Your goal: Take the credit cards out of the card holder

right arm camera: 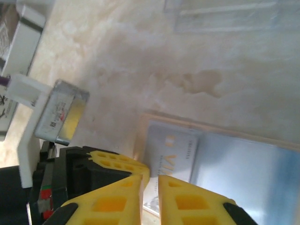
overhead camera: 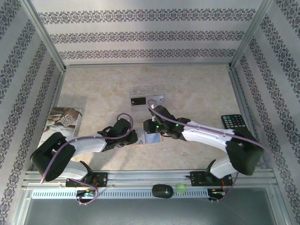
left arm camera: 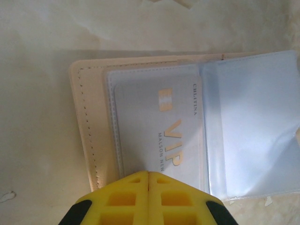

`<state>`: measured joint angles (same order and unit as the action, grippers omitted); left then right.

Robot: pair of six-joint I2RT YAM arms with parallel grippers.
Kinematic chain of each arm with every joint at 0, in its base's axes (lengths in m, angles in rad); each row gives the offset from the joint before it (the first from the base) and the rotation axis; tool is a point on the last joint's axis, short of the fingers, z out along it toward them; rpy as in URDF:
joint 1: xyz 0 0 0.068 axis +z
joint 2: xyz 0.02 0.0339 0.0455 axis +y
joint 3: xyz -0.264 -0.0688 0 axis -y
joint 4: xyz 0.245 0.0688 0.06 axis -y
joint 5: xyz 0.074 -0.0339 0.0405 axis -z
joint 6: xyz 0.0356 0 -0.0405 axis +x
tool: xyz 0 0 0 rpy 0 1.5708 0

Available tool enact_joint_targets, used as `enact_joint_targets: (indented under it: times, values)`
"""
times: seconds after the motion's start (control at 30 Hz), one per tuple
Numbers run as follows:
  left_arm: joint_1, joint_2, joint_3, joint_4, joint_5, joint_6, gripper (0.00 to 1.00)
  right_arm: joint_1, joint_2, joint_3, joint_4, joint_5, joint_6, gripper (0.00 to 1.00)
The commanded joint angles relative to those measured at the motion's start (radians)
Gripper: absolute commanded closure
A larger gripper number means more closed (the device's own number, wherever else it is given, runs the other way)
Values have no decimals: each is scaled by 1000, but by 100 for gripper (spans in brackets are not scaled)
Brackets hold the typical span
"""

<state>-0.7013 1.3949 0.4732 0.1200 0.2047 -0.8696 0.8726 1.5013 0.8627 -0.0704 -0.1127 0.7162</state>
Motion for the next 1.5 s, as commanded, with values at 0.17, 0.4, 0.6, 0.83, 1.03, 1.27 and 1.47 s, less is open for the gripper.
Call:
enact_joint_targets:
  times: [0.17, 0.4, 0.6, 0.83, 1.03, 1.27, 1.47]
  values:
    - [-17, -2, -21, -91, -13, 8, 100, -19, 57, -128, -23, -33, 90, 88]
    - [-13, -10, -23, -88, -13, 11, 100, -46, 1, -187, -91, 57, 116, 89]
    - [-6, -96, -2, -97, 3, 75, 96, -23, -112, -109, -119, 45, -3, 80]
    - [-7, -109, 28, -131, 0, 130, 84, -53, 25, 21, -83, -204, -82, 84]
    - [-8, -44, 56, -191, -95, 153, 84, -55, 162, 79, -80, -224, -66, 86]
    - [-7, -26, 72, -229, -141, 169, 88, -61, 223, 67, -62, -222, -33, 87]
    - [-7, 22, 66, -204, -123, 162, 91, -73, 260, 46, 1, -265, 14, 82]
